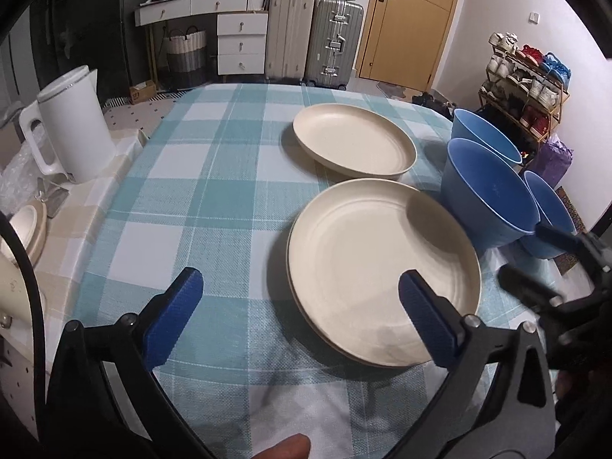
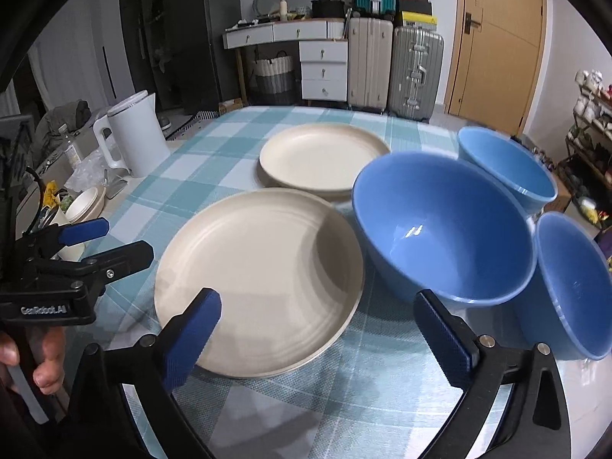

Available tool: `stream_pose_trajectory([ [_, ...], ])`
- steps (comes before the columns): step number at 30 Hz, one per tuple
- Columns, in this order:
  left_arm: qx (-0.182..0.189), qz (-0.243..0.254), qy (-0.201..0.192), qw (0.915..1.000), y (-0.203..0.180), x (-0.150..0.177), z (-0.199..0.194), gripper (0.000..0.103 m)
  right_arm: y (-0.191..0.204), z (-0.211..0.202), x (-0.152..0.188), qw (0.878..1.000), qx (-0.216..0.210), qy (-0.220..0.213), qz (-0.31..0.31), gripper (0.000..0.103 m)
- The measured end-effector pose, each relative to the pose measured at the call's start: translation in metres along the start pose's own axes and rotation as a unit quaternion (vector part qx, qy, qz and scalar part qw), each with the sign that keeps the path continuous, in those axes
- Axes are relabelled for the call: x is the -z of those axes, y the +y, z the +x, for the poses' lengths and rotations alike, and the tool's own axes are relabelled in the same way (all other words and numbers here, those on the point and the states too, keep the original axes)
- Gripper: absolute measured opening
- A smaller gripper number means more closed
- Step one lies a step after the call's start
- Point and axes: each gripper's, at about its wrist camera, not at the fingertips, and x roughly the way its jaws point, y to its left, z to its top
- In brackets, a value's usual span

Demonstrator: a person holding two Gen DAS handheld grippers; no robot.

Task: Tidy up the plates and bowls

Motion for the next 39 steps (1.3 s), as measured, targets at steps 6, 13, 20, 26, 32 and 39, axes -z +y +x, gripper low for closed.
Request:
stream_pose_trajectory([
  [6,0.007,0.003,-0.020,0.9998,-0.004,-0.011,-0.013,0.102,-0.005,-0.039,-0.021,0.999,0.008,-0.044,-0.013,0.102],
  [13,0.027,0.007,-0.045,0.9986,-0.013,-0.038,-0.029,0.102,-0.014,-0.076,-0.049,0.997,0.017,-0.072,-0.027,0.102],
  [20,0.035,0.005,-0.056,0.9978,-0.017,-0.063,-0.036,0.102,-0.023,-0.094,-0.076,0.996,0.014,-0.076,-0.035,0.102],
  [26,0.031,-0.003,-0.056,0.9980,-0.012,-0.080,-0.033,0.102,-0.030,-0.097,-0.096,0.997,0.002,-0.075,-0.035,0.102],
  [32,0.031,-0.021,-0.044,0.9983,-0.001,-0.098,-0.018,0.102,-0.040,-0.092,-0.122,0.996,0.008,-0.074,-0.040,0.102],
  [39,0.017,-0.028,-0.030,0.9990,0.008,-0.115,0.007,0.102,-0.055,-0.059,-0.151,0.998,-0.016,-0.051,-0.027,0.102],
])
